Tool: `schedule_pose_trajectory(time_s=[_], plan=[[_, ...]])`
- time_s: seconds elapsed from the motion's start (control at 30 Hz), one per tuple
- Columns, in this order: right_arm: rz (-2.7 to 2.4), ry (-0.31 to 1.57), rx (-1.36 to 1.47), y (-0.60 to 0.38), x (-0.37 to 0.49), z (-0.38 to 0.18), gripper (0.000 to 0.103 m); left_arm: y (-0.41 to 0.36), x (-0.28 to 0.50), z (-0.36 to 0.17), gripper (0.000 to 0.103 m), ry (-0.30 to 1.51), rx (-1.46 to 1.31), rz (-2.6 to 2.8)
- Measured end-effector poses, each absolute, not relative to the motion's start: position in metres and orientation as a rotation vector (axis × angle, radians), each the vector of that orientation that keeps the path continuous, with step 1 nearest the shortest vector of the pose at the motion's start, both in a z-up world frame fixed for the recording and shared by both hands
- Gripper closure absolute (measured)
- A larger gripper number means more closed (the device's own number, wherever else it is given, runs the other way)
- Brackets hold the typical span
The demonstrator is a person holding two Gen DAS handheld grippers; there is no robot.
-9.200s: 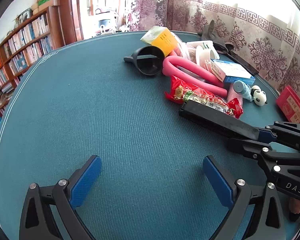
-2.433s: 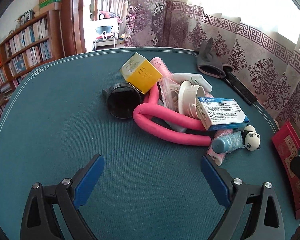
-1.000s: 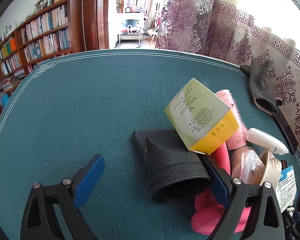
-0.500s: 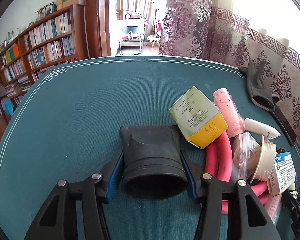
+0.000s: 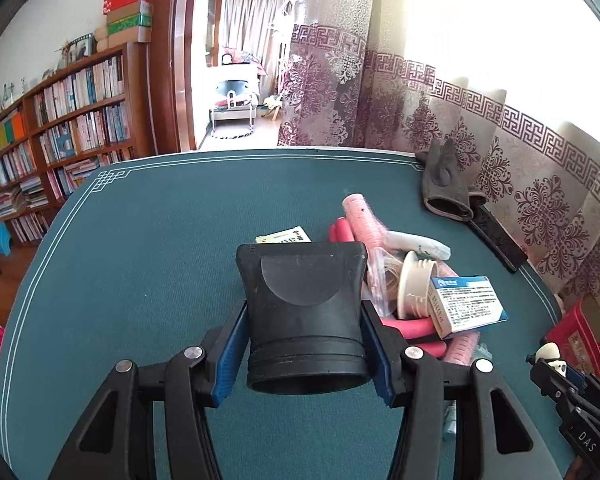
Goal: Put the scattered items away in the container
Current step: 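Release the panda into the red tin while the left tool drops the funnel cup in, then move both open tools back from the tin to the item pile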
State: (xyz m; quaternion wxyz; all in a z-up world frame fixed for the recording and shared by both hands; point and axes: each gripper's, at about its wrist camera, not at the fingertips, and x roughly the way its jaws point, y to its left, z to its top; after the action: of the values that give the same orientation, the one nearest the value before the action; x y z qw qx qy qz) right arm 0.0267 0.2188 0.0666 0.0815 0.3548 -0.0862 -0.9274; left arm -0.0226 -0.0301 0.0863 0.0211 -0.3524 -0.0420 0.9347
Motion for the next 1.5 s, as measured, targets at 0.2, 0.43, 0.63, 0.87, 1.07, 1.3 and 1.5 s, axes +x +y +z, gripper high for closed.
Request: schedule_pose_trajectory(time_s=[0.2, 0.43, 0.63, 0.87, 1.07, 1.3, 1.5], plan=[[-2.848, -0.3, 0.962, 0.245, 0.059, 0.093, 0.067, 0.02, -0.001, 0.109, 0.048, -0.053, -1.008, 2.8], [-2.97, -0.377, 0.899, 0.295, 0.095, 0.112, 0.067, 0.091, 0.019, 0.126, 0.048, 0.031, -0.941, 2.649], [-3.081, -0.457, 0.908, 0.344, 0.12, 0.112, 0.067, 0.159, 0.033, 0.134, 0.048, 0.108, -0.895, 2.499], [-3.155, -0.525, 0.946, 0.381, 0.14, 0.106, 0.067, 0.23, 0.046, 0.14, 0.048, 0.177, -0.852, 2.344], [-3.195, -0.549, 0.967, 0.395, 0.149, 0.102, 0.065, 0.269, 0.052, 0.138, 0.023, 0.225, -0.835, 2.26], [-3.246, -0.524, 0.948, 0.398, 0.155, 0.105, 0.042, 0.264, 0.056, 0.136, 0.005, 0.292, -0.779, 2.353], [-3.214, -0.508, 0.953, 0.385, 0.148, 0.105, 0.041, 0.233, 0.04, 0.126, 0.005, 0.229, -0.868, 2.407]])
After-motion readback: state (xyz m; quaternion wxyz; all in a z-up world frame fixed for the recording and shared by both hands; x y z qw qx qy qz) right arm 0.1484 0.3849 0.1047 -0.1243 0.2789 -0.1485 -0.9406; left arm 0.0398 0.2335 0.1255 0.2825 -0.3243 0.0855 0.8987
